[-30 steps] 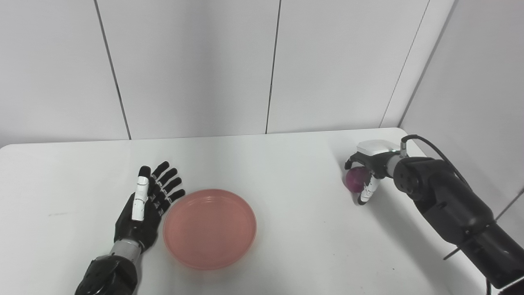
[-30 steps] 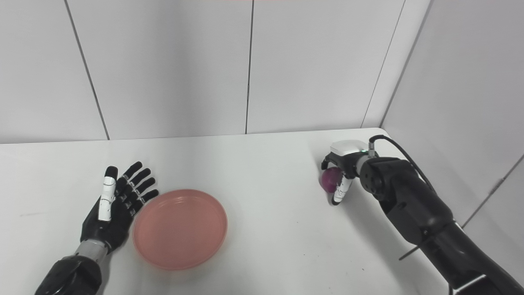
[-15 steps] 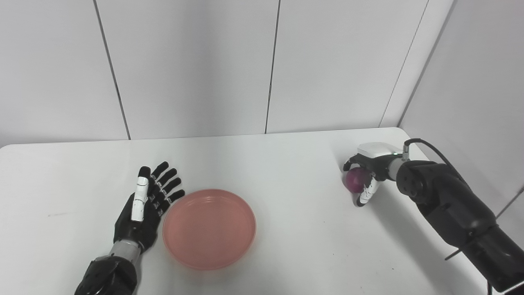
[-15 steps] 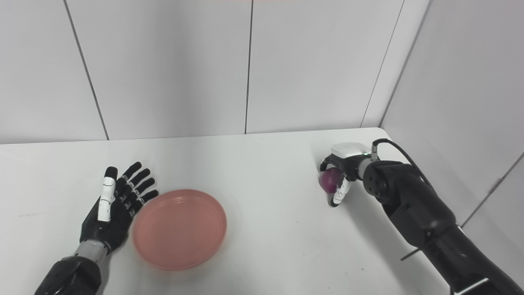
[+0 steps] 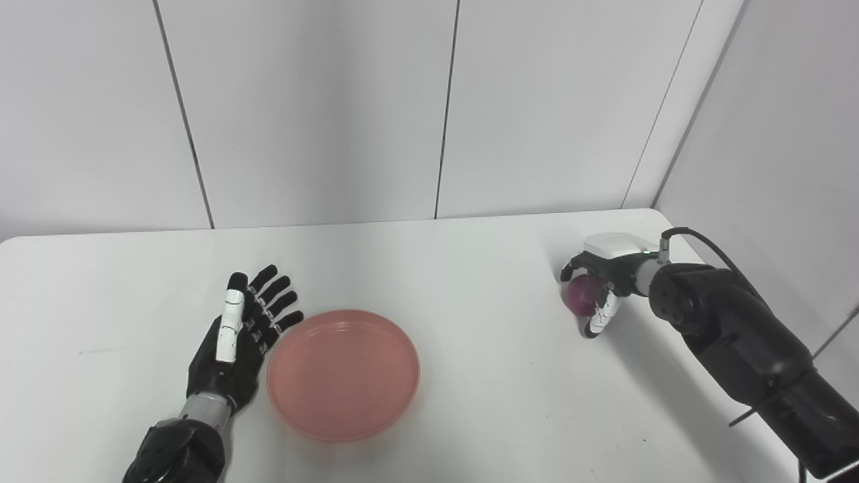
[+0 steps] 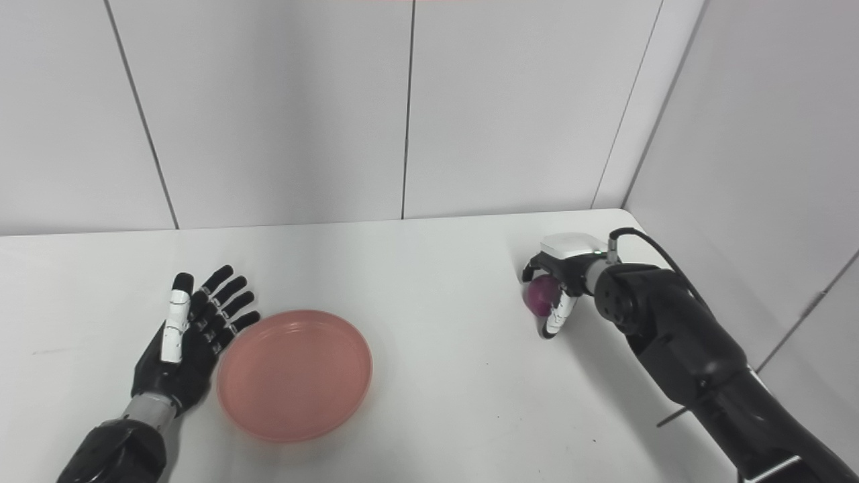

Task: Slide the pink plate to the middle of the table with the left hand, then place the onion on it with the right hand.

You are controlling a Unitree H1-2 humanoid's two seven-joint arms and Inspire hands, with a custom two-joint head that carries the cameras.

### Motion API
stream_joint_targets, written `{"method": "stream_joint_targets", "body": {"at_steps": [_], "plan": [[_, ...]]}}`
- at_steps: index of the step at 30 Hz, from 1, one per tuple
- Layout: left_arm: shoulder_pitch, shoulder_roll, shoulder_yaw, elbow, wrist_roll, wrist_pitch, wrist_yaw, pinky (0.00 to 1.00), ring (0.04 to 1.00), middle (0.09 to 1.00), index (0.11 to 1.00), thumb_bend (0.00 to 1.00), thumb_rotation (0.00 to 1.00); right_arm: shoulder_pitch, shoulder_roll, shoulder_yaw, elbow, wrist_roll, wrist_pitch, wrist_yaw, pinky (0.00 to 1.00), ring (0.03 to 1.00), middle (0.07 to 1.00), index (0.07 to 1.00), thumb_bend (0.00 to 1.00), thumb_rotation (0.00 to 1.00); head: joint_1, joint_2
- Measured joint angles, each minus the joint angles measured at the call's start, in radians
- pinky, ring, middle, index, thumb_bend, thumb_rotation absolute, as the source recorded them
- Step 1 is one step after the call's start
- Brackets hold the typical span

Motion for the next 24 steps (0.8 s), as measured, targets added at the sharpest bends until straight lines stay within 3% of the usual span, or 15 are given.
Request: {"method": "stream_joint_targets", "body": {"at_steps": [5, 13, 24], "plan": [[0.0, -0.001, 0.001, -0.001, 0.002, 0.0, 0.0, 0.78, 0.876, 0.89, 0.871, 0.81, 0.86, 0.0, 0.0, 0.006, 0.018, -0.005, -0.003, 0.0, 0.64, 0.782, 0.847, 0.778, 0.97, 0.14, 0.002, 0.002], [0.006, -0.001, 0.001, -0.01, 0.002, 0.002, 0.001, 0.78, 0.88, 0.893, 0.874, 0.82, 0.86, -0.013, 0.0, 0.026, 0.037, -0.029, -0.004, 0.001, 0.59, 0.669, 0.727, 0.74, 0.89, 0.11, 0.003, 0.006], [0.014, -0.002, 0.001, -0.019, 0.002, 0.002, 0.002, 0.76, 0.879, 0.892, 0.87, 0.82, 0.86, -0.019, -0.001, 0.029, 0.06, -0.036, -0.025, -0.01, 0.6, 0.662, 0.723, 0.745, 0.87, 0.12, 0.003, 0.006]]}}
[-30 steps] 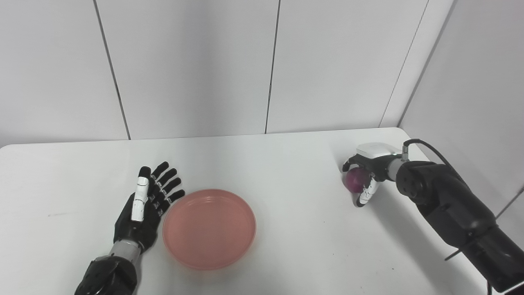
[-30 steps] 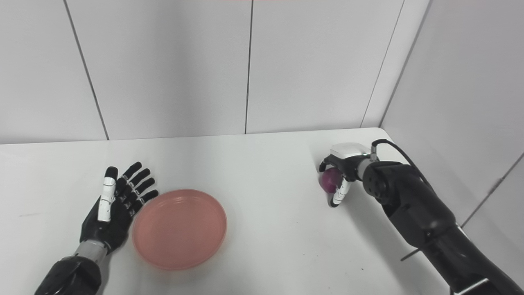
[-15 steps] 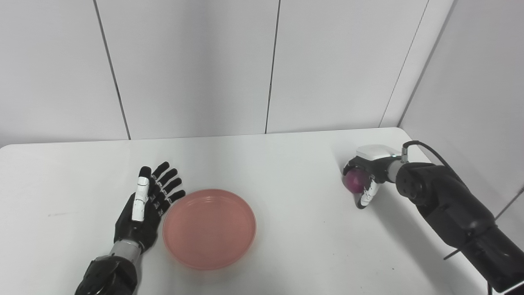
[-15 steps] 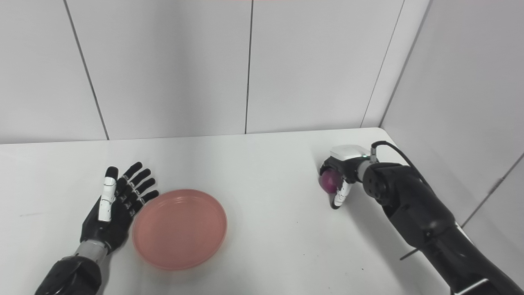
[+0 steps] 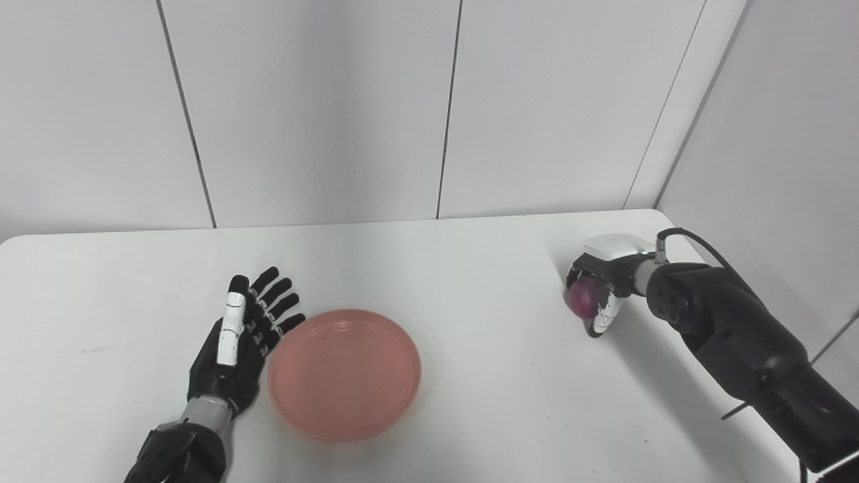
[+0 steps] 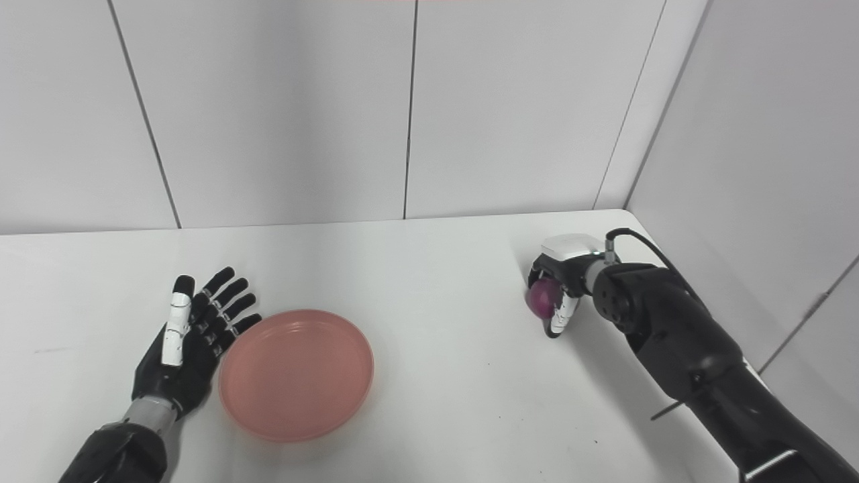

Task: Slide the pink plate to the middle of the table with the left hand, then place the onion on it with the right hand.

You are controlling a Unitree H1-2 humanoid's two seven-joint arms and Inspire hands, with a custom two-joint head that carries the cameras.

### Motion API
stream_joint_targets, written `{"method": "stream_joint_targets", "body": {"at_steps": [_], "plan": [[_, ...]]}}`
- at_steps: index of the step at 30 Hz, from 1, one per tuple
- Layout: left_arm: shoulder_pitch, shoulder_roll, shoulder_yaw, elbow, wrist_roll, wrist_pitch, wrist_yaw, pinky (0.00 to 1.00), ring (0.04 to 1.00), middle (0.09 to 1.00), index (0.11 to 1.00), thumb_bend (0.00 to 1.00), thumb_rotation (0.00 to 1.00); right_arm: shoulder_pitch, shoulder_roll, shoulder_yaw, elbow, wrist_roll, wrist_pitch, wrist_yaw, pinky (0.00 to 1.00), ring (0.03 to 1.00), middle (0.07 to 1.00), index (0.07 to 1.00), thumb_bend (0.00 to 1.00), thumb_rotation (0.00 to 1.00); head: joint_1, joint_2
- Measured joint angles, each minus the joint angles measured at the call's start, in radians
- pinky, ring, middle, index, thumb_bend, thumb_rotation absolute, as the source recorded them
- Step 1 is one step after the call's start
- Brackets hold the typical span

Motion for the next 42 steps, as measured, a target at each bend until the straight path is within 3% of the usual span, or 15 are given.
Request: {"method": "stream_joint_targets", "body": {"at_steps": [20, 28, 29, 31, 42], "plan": [[0.0, 0.0, -0.001, 0.0, 0.0, 0.0, 0.0, 0.77, 0.871, 0.89, 0.864, 0.82, 0.86, -0.001, -0.002, -0.002, 0.01, 0.016, -0.037, -0.02, 0.51, 0.566, 0.641, 0.691, 0.78, 0.1, -0.002, 0.005], [0.001, 0.0, -0.002, 0.0, 0.0, 0.0, 0.0, 0.77, 0.874, 0.889, 0.869, 0.83, 0.86, 0.001, -0.004, -0.005, 0.008, 0.037, -0.056, -0.023, 0.45, 0.504, 0.566, 0.677, 0.77, 0.08, -0.003, 0.006], [0.001, 0.0, -0.002, 0.0, 0.0, 0.0, 0.0, 0.77, 0.875, 0.889, 0.868, 0.83, 0.86, 0.002, -0.004, -0.006, 0.008, 0.04, -0.058, -0.023, 0.44, 0.495, 0.52, 0.676, 0.65, 0.03, -0.003, 0.006], [0.001, 0.0, -0.002, 0.0, 0.0, 0.0, 0.0, 0.76, 0.879, 0.89, 0.869, 0.82, 0.86, 0.002, -0.005, -0.006, 0.008, 0.041, -0.061, -0.023, 0.43, 0.489, 0.496, 0.676, 0.59, 0.01, -0.002, 0.006], [0.0, 0.001, -0.002, 0.002, 0.0, 0.0, 0.0, 0.75, 0.882, 0.896, 0.865, 0.81, 0.87, 0.002, -0.005, -0.006, 0.006, 0.044, -0.069, -0.018, 0.41, 0.472, 0.487, 0.663, 0.57, 0.0, -0.002, 0.006]]}}
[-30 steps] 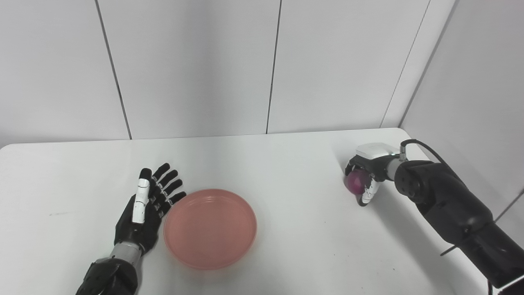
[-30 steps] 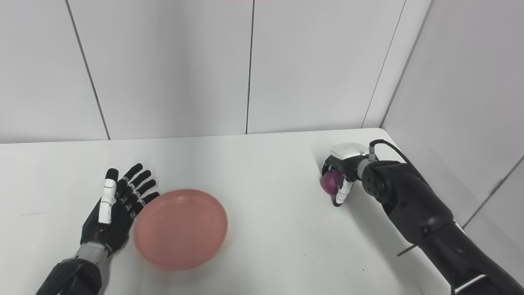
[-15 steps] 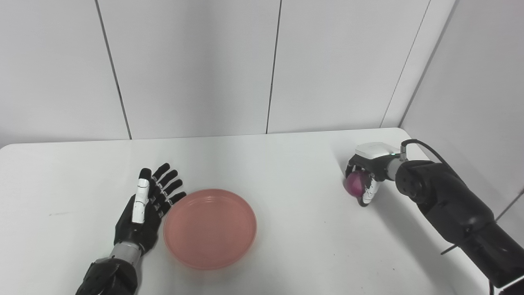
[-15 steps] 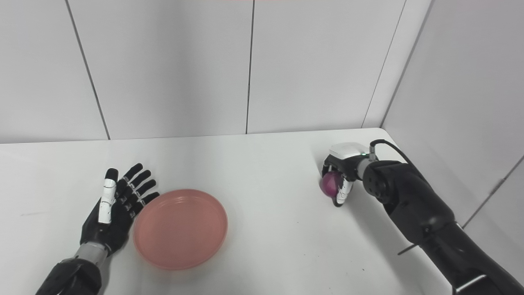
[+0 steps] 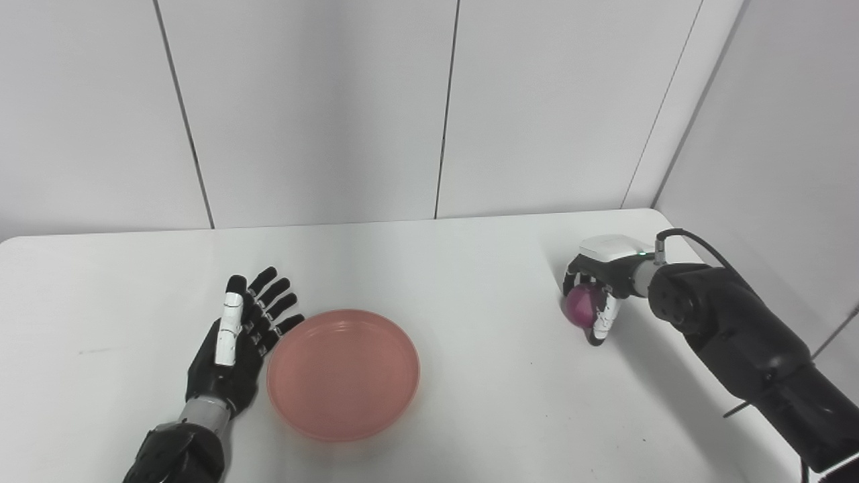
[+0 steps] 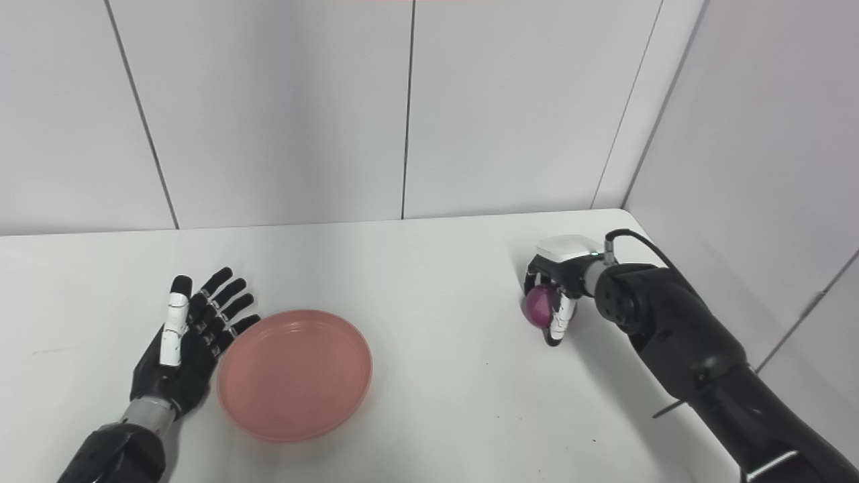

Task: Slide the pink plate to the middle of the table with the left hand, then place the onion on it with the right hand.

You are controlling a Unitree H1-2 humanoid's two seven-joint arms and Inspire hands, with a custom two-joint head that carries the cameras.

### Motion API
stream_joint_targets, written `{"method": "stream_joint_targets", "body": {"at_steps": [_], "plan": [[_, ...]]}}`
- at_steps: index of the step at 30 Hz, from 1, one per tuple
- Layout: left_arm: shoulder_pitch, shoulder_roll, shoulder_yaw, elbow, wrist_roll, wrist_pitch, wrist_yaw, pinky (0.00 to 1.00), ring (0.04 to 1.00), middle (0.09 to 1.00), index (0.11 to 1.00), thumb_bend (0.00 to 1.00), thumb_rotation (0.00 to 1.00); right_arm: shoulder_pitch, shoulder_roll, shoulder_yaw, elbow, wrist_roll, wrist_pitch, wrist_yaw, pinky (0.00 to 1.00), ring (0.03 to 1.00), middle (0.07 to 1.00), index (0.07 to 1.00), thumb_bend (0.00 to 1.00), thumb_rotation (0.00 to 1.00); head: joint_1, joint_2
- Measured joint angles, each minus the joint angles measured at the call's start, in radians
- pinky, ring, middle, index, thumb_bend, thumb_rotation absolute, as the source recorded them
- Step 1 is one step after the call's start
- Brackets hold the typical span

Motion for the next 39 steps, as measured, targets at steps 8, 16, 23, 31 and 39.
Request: {"method": "stream_joint_targets", "body": {"at_steps": [8, 16, 23, 31, 39], "plan": [[-0.003, 0.001, -0.002, 0.006, 0.0, -0.004, 0.0, 0.74, 0.883, 0.892, 0.864, 0.82, 0.87, 0.0, -0.004, -0.002, -0.009, 0.02, -0.002, 0.015, 0.38, 0.44, 0.486, 0.65, 0.56, 0.0, -0.003, 0.002], [-0.012, 0.004, -0.007, 0.021, 0.0, -0.012, 0.0, 0.74, 0.883, 0.893, 0.862, 0.82, 0.86, -0.004, -0.006, 0.001, -0.058, 0.021, -0.023, 0.046, 0.37, 0.437, 0.486, 0.621, 0.55, 0.0, -0.003, -0.002], [-0.015, 0.004, -0.007, 0.026, 0.0, -0.012, 0.0, 0.75, 0.883, 0.897, 0.86, 0.83, 0.86, -0.059, -0.003, 0.0, -0.116, 0.019, -0.024, 0.088, 0.3, 0.376, 0.484, 0.495, 0.53, 0.0, -0.002, -0.002], [-0.017, 0.003, -0.009, 0.026, 0.0, -0.012, -0.001, 0.74, 0.883, 0.897, 0.862, 0.83, 0.86, -0.115, 0.002, -0.004, -0.175, 0.028, -0.028, 0.124, 0.34, 0.41, 0.483, 0.499, 0.53, 0.0, 0.009, -0.003], [-0.019, 0.001, -0.011, 0.03, 0.01, -0.014, 0.0, 0.76, 0.898, 0.911, 0.861, 0.83, 0.85, -0.151, 0.028, -0.002, -0.249, 0.018, -0.031, 0.143, 0.34, 0.409, 0.487, 0.494, 0.53, 0.0, 0.032, -0.005]]}}
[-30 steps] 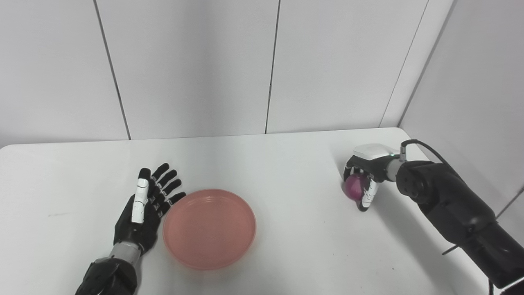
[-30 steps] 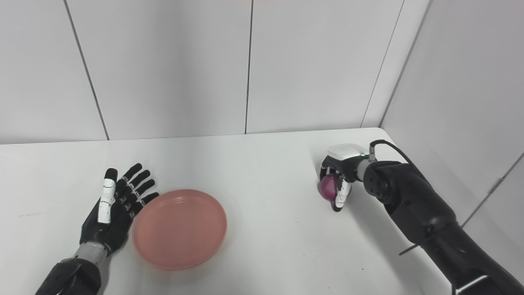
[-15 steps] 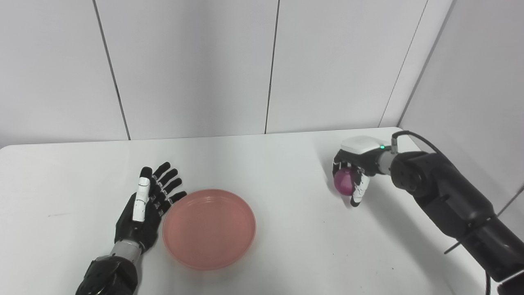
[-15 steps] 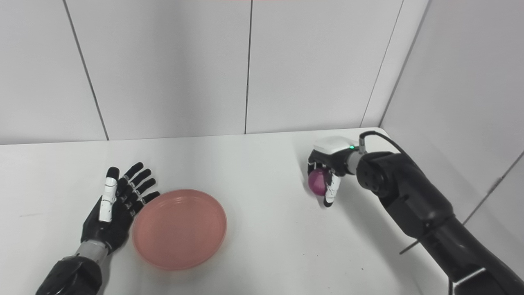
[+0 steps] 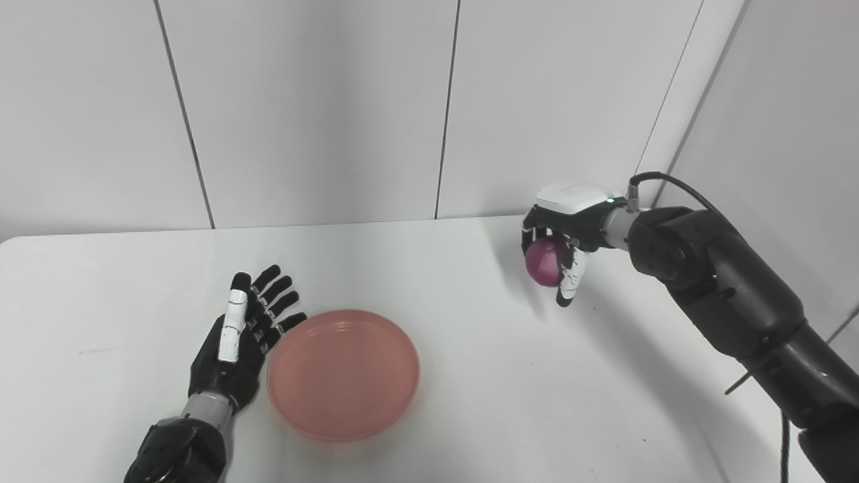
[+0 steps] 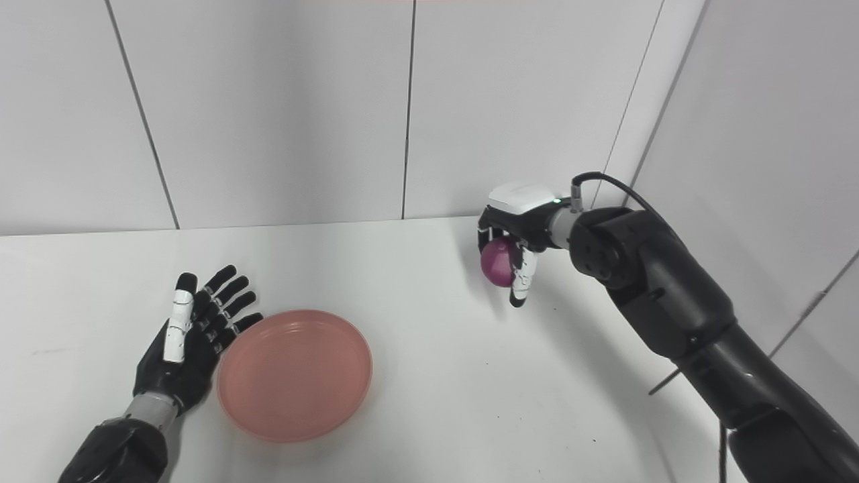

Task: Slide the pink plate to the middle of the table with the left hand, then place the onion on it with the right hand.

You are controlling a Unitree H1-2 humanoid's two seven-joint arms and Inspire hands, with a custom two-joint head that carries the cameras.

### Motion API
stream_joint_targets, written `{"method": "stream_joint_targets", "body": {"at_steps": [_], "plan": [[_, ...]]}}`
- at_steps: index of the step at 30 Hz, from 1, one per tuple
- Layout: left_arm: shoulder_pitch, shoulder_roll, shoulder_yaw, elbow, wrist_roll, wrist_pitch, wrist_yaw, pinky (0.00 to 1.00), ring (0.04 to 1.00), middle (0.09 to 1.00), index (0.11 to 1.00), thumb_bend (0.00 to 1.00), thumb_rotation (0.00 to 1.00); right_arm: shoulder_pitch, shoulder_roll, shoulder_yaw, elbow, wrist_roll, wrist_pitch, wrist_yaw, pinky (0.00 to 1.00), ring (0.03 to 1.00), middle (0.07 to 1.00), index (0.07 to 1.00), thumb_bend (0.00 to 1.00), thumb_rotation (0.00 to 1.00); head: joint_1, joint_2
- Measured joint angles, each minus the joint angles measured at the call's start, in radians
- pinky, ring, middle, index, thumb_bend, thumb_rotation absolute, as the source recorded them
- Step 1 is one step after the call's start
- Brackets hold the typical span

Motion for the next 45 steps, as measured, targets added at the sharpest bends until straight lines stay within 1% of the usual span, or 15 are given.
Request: {"method": "stream_joint_targets", "body": {"at_steps": [9, 13, 15, 20, 21, 23, 24, 26, 27, 30, 34, 36, 38, 42, 45], "plan": [[-0.011, -0.016, -0.003, 0.024, 0.009, -0.02, 0.001, 0.75, 0.894, 0.901, 0.845, 0.82, 0.85, -0.09, 0.099, 0.031, -0.078, 0.002, -0.048, 0.015, 0.34, 0.403, 0.485, 0.495, 0.53, 0.0, 0.061, -0.008], [-0.011, -0.028, -0.003, 0.031, 0.015, -0.038, 0.008, 0.73, 0.885, 0.894, 0.839, 0.83, 0.84, -0.12, 0.144, 0.055, -0.1, -0.003, -0.071, 0.028, 0.33, 0.398, 0.484, 0.495, 0.53, 0.0, 0.115, -0.012], [-0.011, -0.036, -0.004, 0.031, 0.018, -0.038, 0.017, 0.73, 0.881, 0.889, 0.838, 0.83, 0.84, -0.127, 0.177, 0.064, -0.112, 0.001, -0.078, 0.039, 0.36, 0.427, 0.488, 0.494, 0.53, 0.0, 0.115, -0.012], [-0.011, -0.052, -0.008, 0.03, 0.042, -0.043, 0.038, 0.73, 0.872, 0.874, 0.835, 0.8, 0.85, -0.14, 0.263, 0.097, -0.141, -0.002, -0.078, 0.077, 0.33, 0.397, 0.486, 0.494, 0.53, 0.0, 0.19, -0.025], [-0.011, -0.056, -0.008, 0.03, 0.046, -0.046, 0.042, 0.74, 0.872, 0.876, 0.835, 0.8, 0.85, -0.14, 0.283, 0.104, -0.15, -0.003, -0.078, 0.082, 0.36, 0.445, 0.491, 0.497, 0.53, 0.0, 0.19, -0.025], [-0.011, -0.065, -0.008, 0.03, 0.053, -0.047, 0.046, 0.75, 0.872, 0.876, 0.835, 0.8, 0.85, -0.14, 0.317, 0.118, -0.172, -0.015, -0.078, 0.097, 0.38, 0.475, 0.493, 0.498, 0.53, 0.0, 0.204, -0.023], [-0.011, -0.069, -0.008, 0.03, 0.055, -0.047, 0.047, 0.76, 0.87, 0.878, 0.839, 0.79, 0.86, -0.139, 0.334, 0.121, -0.181, -0.017, -0.078, 0.1, 0.42, 0.516, 0.596, 0.498, 0.52, 0.08, 0.221, -0.021], [-0.011, -0.075, -0.013, 0.031, 0.056, -0.047, 0.048, 0.77, 0.869, 0.881, 0.838, 0.79, 0.86, -0.139, 0.36, 0.121, -0.185, -0.018, -0.078, 0.1, 0.4, 0.486, 0.579, 0.497, 0.52, 0.12, 0.225, -0.02], [-0.011, -0.078, -0.015, 0.031, 0.057, -0.047, 0.048, 0.77, 0.874, 0.886, 0.838, 0.79, 0.87, -0.139, 0.368, 0.121, -0.185, -0.019, -0.078, 0.1, 0.34, 0.415, 0.515, 0.494, 0.53, 0.04, 0.238, -0.018], [-0.011, -0.082, -0.019, 0.033, 0.06, -0.05, 0.051, 0.77, 0.875, 0.884, 0.836, 0.78, 0.87, -0.132, 0.383, 0.121, -0.184, -0.02, -0.078, 0.096, 0.31, 0.38, 0.487, 0.493, 0.53, 0.01, 0.245, -0.02], [-0.011, -0.097, -0.02, 0.039, 0.075, -0.061, 0.06, 0.79, 0.877, 0.885, 0.837, 0.77, 0.87, -0.111, 0.402, 0.121, -0.178, -0.027, -0.078, 0.089, 0.35, 0.438, 0.487, 0.493, 0.53, 0.0, 0.265, -0.018], [-0.011, -0.106, -0.023, 0.048, 0.077, -0.076, 0.062, 0.79, 0.881, 0.891, 0.842, 0.77, 0.88, -0.091, 0.424, 0.127, -0.171, -0.039, -0.078, 0.085, 0.33, 0.401, 0.484, 0.494, 0.53, 0.0, 0.276, -0.018], [-0.014, -0.111, -0.027, 0.056, 0.077, -0.082, 0.062, 0.79, 0.881, 0.891, 0.839, 0.77, 0.88, -0.076, 0.443, 0.14, -0.159, -0.04, -0.078, 0.086, 0.4, 0.484, 0.49, 0.494, 0.53, 0.0, 0.281, -0.017], [-0.015, -0.112, -0.028, 0.058, 0.077, -0.085, 0.062, 0.8, 0.883, 0.894, 0.843, 0.76, 0.88, -0.061, 0.462, 0.168, -0.123, -0.048, -0.081, 0.085, 0.45, 0.551, 0.491, 0.494, 0.53, 0.0, 0.279, -0.015], [-0.014, -0.112, -0.027, 0.057, 0.077, -0.085, 0.062, 0.77, 0.879, 0.892, 0.845, 0.77, 0.88, -0.06, 0.46, 0.176, -0.093, -0.07, -0.086, 0.079, 0.42, 0.528, 0.488, 0.494, 0.53, 0.0, 0.273, -0.009]]}}
